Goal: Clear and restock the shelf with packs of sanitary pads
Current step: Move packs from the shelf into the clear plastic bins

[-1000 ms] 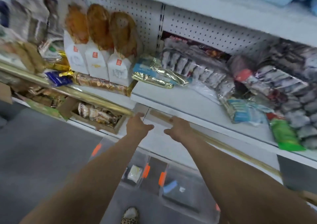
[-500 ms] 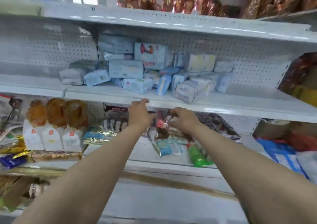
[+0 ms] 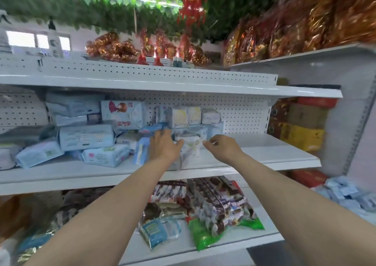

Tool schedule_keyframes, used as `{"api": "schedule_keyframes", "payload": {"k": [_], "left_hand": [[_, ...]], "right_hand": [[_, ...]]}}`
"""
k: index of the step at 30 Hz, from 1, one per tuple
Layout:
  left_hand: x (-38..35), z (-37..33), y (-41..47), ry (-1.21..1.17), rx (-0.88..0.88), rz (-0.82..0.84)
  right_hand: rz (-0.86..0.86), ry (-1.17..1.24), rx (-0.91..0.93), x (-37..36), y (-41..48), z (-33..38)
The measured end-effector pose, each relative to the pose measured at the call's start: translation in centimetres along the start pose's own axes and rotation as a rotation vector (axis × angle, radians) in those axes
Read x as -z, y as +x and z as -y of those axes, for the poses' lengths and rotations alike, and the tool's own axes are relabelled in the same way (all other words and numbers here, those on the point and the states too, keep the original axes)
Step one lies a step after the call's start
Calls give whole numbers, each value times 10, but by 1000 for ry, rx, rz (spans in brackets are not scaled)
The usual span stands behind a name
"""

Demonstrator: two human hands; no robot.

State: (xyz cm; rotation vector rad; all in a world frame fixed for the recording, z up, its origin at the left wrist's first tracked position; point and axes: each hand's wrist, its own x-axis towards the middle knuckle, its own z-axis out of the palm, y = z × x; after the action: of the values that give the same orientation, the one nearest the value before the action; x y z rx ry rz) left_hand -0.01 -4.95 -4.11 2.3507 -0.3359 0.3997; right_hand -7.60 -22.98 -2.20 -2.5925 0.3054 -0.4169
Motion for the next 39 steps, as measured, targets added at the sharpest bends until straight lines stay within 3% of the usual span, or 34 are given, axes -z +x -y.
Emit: {"api": "schedule_keyframes", "payload": {"k": [12, 18, 26, 30, 33, 39], "left_hand": [[-62, -23, 57, 73, 90, 90], [-77, -60, 86, 139, 121, 39], [-117, -80, 141, 269, 295, 190], [-127, -87, 156, 359, 340, 162], [-136, -87, 162, 442, 363, 127], [-142, -80, 168, 446, 305, 114]], "right_hand": [[-39, 37, -84, 7, 85, -78], [54, 104, -63, 17, 147, -95], [183, 95, 58, 10, 206, -103], [251, 104, 62, -3, 229, -116], [223, 234, 8, -18, 243, -128], [161, 215, -13, -34, 255, -132]]}}
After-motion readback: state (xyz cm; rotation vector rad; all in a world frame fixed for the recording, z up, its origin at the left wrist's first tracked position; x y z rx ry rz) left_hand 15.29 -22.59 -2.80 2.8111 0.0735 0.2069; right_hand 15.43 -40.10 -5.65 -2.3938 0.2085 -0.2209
